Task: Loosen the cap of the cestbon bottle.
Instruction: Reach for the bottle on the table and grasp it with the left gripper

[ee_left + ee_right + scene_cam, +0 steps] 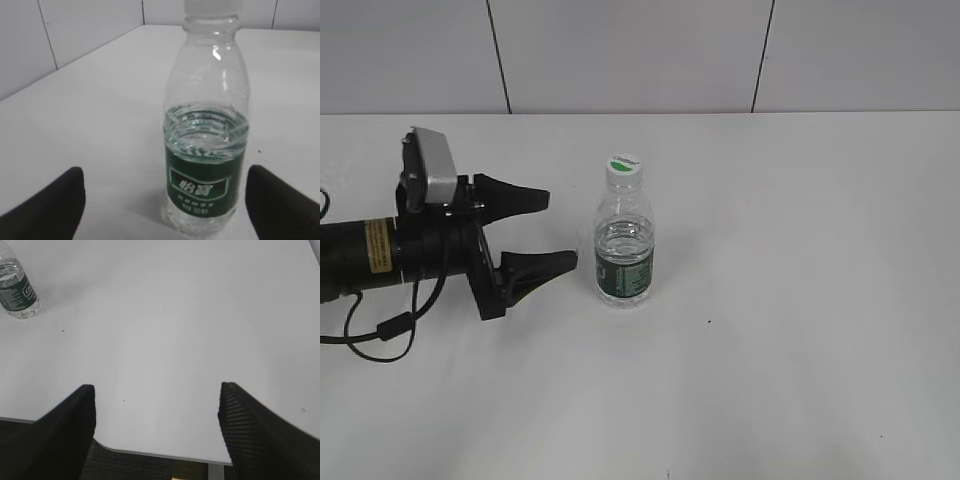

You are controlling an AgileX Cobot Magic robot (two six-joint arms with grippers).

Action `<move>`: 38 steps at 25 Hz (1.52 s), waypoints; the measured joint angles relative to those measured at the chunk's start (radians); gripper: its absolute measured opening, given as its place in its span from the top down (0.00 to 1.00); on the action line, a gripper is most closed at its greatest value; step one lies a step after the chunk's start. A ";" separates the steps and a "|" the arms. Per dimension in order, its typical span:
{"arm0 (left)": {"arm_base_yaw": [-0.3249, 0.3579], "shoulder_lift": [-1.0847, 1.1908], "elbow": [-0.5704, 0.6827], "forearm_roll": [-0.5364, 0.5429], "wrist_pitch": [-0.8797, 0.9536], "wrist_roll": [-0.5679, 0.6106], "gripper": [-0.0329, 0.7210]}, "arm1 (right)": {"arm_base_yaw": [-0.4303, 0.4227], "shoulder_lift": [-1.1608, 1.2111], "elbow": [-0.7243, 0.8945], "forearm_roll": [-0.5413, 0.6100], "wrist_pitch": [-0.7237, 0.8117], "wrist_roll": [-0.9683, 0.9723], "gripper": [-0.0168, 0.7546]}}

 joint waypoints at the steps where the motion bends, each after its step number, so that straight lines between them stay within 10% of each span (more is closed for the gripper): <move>1: -0.009 0.001 -0.006 0.000 0.014 0.000 0.17 | 0.000 0.000 0.000 0.000 0.000 0.000 0.22; 38: -0.211 0.079 -0.122 -0.120 0.166 -0.103 0.17 | 0.000 0.000 0.000 0.000 0.000 0.000 0.22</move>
